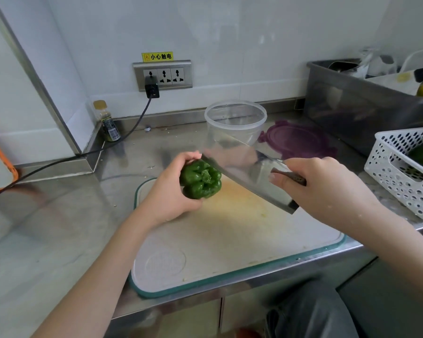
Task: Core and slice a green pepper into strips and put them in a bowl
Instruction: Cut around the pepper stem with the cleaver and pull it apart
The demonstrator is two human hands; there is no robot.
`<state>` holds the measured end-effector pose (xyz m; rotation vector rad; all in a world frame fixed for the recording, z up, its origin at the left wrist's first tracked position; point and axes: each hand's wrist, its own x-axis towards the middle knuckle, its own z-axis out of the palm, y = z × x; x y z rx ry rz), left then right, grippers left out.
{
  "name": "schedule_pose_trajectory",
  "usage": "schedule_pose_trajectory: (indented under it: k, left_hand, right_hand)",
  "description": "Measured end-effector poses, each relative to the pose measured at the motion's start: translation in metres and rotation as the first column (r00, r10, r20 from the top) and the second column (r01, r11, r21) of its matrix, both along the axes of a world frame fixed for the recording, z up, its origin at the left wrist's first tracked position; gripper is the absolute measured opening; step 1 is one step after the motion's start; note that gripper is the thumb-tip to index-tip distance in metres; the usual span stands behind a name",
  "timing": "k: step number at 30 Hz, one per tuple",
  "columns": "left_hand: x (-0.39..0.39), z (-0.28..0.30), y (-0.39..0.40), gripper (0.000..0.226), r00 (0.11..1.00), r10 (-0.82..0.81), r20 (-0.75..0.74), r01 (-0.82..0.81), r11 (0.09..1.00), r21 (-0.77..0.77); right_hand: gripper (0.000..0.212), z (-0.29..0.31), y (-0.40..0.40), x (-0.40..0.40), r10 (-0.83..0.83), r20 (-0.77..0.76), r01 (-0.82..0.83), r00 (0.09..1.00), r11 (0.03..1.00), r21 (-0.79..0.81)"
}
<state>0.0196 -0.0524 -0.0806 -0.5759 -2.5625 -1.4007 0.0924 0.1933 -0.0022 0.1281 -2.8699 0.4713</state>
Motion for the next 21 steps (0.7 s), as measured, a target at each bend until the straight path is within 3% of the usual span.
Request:
schedule_pose_trajectory:
  k: [9,21]
  left_hand:
    - [0.002,-0.001,0.002,0.081,0.999,0.000,0.035,-0.001,1.000,0.012]
    - [0.000,-0.003,0.004,0.080,0.998,0.033,0.060,-0.035,0.999,0.042]
  right_hand:
    - [0.049,-0.004,0.003,0.019,-0.035,0.138,0.030,0.990,0.999,0.044]
    - [0.030,-0.018,0.008,0.013,0.028,0.178,-0.012,0.984,0.996,-0.090]
